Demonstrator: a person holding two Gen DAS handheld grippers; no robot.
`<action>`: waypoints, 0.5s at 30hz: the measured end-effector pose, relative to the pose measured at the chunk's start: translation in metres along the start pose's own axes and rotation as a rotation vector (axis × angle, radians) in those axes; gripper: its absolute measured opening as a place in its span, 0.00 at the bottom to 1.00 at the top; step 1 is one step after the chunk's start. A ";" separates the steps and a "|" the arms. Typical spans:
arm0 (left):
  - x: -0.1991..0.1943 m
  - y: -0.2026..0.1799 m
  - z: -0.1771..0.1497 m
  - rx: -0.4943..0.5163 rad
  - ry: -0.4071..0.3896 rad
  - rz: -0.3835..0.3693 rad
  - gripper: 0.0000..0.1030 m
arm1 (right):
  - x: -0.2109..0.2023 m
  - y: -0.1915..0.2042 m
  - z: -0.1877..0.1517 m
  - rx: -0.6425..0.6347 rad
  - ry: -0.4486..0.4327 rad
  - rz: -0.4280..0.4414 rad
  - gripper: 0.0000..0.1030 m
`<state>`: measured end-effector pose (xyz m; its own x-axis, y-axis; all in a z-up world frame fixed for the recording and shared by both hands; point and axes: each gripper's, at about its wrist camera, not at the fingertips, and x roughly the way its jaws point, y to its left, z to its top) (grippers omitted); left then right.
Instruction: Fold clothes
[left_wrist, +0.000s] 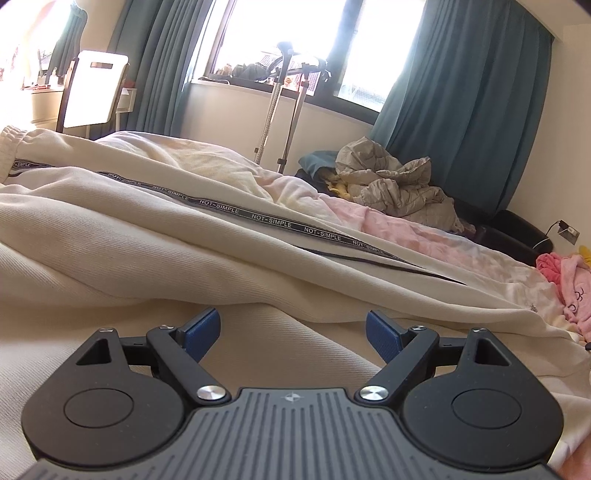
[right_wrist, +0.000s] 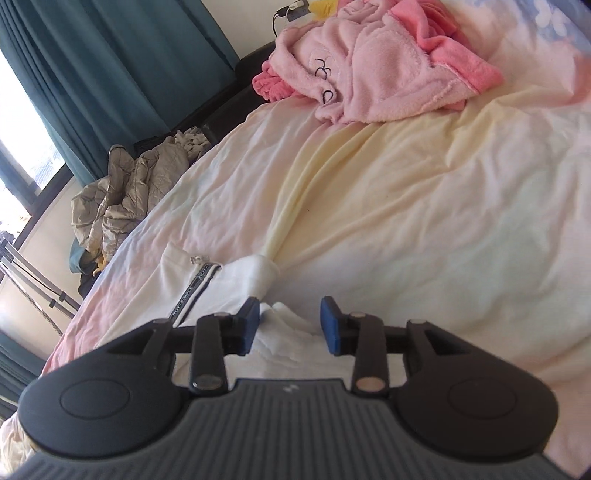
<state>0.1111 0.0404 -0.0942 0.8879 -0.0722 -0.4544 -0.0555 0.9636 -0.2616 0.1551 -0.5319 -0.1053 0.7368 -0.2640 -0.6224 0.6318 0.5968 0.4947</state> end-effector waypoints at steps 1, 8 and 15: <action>-0.001 0.001 0.000 -0.008 0.001 0.002 0.86 | -0.011 -0.007 -0.001 0.030 0.012 -0.004 0.37; -0.014 0.002 0.005 -0.011 0.025 0.028 0.86 | -0.086 -0.064 -0.022 0.357 0.065 0.019 0.48; -0.038 -0.004 0.006 0.008 0.043 0.026 0.86 | -0.101 -0.090 -0.069 0.626 0.169 0.042 0.52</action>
<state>0.0802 0.0411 -0.0703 0.8655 -0.0579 -0.4975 -0.0748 0.9672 -0.2428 0.0078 -0.5069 -0.1288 0.7480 -0.0972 -0.6565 0.6619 0.0362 0.7488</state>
